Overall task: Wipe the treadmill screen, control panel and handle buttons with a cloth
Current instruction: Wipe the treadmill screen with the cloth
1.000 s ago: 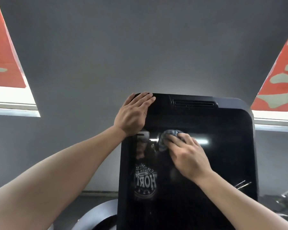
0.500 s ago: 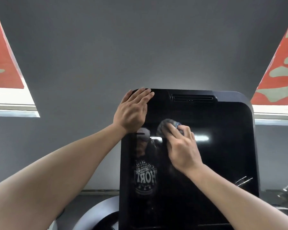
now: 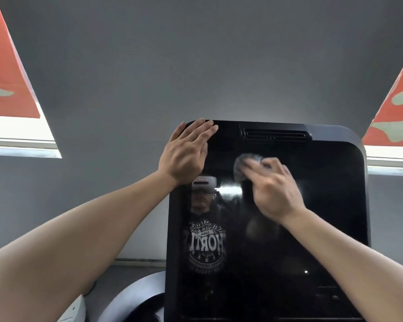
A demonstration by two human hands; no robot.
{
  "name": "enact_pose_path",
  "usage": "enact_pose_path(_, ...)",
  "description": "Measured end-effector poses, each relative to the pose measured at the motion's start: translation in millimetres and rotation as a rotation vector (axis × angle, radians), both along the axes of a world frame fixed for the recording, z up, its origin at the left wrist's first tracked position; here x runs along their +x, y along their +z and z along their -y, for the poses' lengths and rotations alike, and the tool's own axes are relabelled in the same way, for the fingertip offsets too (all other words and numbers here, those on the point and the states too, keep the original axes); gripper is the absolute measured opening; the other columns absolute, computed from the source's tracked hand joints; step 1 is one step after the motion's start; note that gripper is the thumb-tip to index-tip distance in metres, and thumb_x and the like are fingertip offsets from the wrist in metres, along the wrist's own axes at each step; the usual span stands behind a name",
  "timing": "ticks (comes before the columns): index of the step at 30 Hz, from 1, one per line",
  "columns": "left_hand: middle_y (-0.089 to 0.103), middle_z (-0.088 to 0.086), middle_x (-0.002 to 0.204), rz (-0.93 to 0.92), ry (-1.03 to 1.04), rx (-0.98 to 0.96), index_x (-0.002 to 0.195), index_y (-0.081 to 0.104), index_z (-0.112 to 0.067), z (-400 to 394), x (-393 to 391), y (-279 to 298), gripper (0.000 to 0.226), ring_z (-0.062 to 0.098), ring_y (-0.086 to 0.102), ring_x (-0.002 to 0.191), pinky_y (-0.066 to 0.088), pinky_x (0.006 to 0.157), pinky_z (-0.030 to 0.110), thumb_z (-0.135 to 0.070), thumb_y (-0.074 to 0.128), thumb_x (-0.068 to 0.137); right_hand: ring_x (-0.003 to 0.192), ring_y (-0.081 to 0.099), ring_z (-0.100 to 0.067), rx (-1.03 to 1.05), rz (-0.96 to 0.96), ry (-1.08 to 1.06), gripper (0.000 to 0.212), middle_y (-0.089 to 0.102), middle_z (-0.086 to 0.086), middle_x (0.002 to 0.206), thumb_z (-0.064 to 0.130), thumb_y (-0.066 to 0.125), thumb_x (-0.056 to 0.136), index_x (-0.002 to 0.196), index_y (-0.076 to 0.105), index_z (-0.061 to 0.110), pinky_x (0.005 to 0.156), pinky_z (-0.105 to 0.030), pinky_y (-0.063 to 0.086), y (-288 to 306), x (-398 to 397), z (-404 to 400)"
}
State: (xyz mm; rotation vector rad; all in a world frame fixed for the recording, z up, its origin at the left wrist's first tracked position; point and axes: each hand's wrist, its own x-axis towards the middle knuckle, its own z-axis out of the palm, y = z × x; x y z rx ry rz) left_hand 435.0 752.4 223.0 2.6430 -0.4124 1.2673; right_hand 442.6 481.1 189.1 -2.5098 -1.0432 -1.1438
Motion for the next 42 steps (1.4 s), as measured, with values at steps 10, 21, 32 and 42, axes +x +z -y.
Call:
enact_pose_path(10,0.040,-0.008,0.166,-0.016,0.011,0.001,0.159,0.044,-0.025,-0.5,-1.1,0.7,0.051,0.010,0.025,0.157,0.014,0.130,0.043,-0.024,0.038,0.108,0.129,0.056,-0.037,0.233,-0.041,-0.082,0.046,0.072,-0.005,0.134,0.013,0.046,0.093,0.129,0.074,0.012,0.103,-0.057,0.049,-7.0,-3.7,-28.6)
enact_pose_path(21,0.044,-0.008,0.163,0.018,0.021,0.002,0.157,0.047,-0.025,-0.6,0.2,-2.1,0.051,0.010,0.030,0.155,0.019,0.129,0.043,-0.022,0.041,0.106,0.126,0.060,-0.033,-0.037,0.062,0.173,0.045,0.070,-0.001,0.138,0.016,0.048,0.094,0.131,0.073,0.013,0.105,-0.049,0.048,-29.8,-30.6,-57.9)
enact_pose_path(32,0.043,-0.008,0.164,0.017,0.007,0.003,0.157,0.047,-0.024,0.0,2.1,-1.5,0.052,0.011,0.030,0.156,0.020,0.129,0.045,-0.021,0.042,0.106,0.106,0.061,-0.031,0.081,0.048,0.152,0.040,0.074,0.007,0.129,0.017,0.049,0.093,0.118,0.079,0.019,0.084,-0.045,0.052,5.5,-2.7,-49.9)
enact_pose_path(42,0.044,-0.008,0.163,0.012,0.011,-0.001,0.156,0.048,-0.024,0.1,1.4,-1.0,0.053,0.011,0.031,0.155,0.021,0.129,0.045,-0.024,0.039,0.104,0.096,0.055,-0.032,0.224,-0.008,0.036,0.038,0.076,0.007,0.121,0.014,0.046,0.089,0.105,0.080,0.016,0.078,-0.047,0.053,14.2,-3.9,-67.4)
